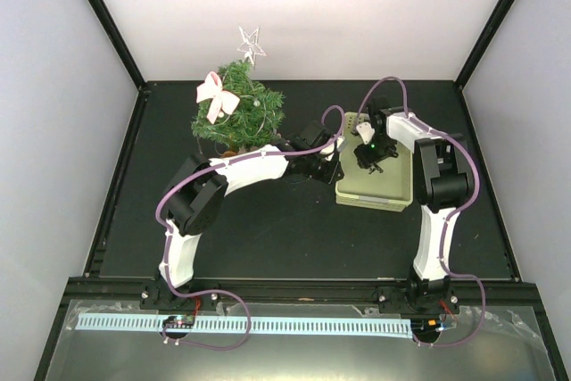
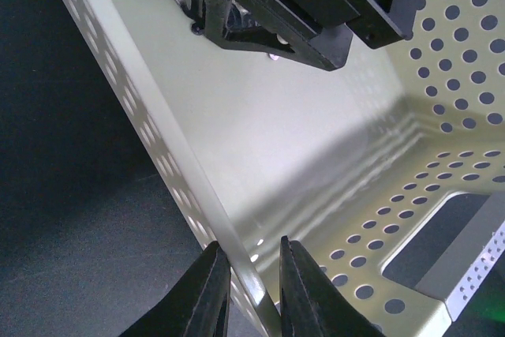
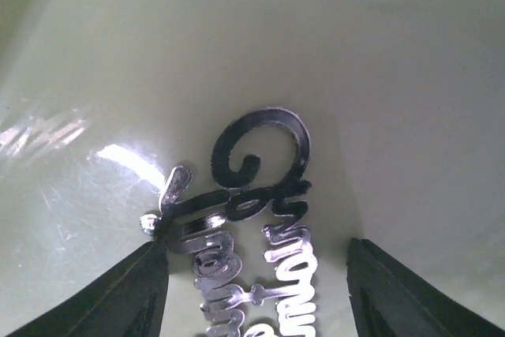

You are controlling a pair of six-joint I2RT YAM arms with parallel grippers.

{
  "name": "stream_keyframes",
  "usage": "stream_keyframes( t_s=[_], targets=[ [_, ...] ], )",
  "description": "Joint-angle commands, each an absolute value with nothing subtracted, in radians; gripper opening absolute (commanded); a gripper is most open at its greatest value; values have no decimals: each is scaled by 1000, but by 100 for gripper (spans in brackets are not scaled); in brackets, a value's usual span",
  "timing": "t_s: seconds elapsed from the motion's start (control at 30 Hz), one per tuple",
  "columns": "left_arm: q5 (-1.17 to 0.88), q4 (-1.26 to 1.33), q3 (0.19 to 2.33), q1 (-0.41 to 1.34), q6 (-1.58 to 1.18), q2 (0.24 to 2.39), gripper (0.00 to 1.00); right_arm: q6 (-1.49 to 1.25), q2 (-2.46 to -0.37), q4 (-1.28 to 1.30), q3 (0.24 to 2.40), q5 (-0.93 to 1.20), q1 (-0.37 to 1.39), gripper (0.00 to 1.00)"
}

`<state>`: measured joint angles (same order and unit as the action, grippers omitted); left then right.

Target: Decorate the small christmas tree

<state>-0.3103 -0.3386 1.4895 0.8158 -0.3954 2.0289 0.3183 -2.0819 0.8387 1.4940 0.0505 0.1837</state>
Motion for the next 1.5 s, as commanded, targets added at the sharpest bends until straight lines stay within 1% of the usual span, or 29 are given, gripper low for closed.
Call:
stream_keyframes(
  t_s=[0.0, 0.1, 0.2, 0.47, 0.5, 0.57, 0.6, 0.73, 0.8, 0.87, 0.9, 0.93, 1.03, 1.17, 1.3, 1.47],
  targets=[
    [-329, -307, 1542, 822, -373, 2005, 18, 330, -2126, 890, 1494, 17, 181, 58],
    [-329, -306, 1542, 822, -372, 2007, 18, 334, -2125, 888, 1491, 25, 181, 51],
    [-330, -307, 1546, 823, -372, 2006, 18, 325, -2119, 877, 1486, 28, 180, 40],
    [-325, -316, 1548, 823, -368, 1999, 18, 279, -2100, 837, 1481, 39, 177, 39],
    [-324, -316, 1549, 822, -366, 1998, 18, 273, -2090, 830, 1482, 68, 175, 39],
    [-324, -319, 1557, 823, -364, 1996, 18, 232, -2066, 814, 1486, 157, 156, 32],
    [-324, -322, 1562, 823, -362, 1997, 18, 212, -2048, 808, 1488, 206, 146, 31],
    [-321, -329, 1574, 822, -356, 2012, 18, 117, -2001, 754, 1450, 422, 116, 33],
    [-322, -330, 1575, 822, -356, 2017, 18, 82, -2001, 747, 1434, 473, 110, 36],
    [-325, -328, 1575, 822, -357, 2019, 18, 80, -2013, 765, 1440, 480, 106, 39],
    [-325, -326, 1572, 821, -358, 2017, 18, 77, -2008, 759, 1436, 465, 101, 38],
    [-325, -323, 1571, 821, -358, 2017, 18, 69, -2000, 749, 1430, 460, 96, 36],
    [-325, -320, 1570, 821, -360, 2020, 18, 48, -1984, 722, 1424, 541, 77, 32],
    [-326, -317, 1571, 821, -362, 2022, 18, 34, -1980, 691, 1386, 670, 77, 30],
    [-323, -312, 1564, 821, -362, 2020, 18, 13, -1962, 635, 1317, 728, 78, 30],
    [-328, -306, 1556, 821, -368, 2023, 18, -21, -1962, 585, 1281, 793, 78, 30]
  ],
)
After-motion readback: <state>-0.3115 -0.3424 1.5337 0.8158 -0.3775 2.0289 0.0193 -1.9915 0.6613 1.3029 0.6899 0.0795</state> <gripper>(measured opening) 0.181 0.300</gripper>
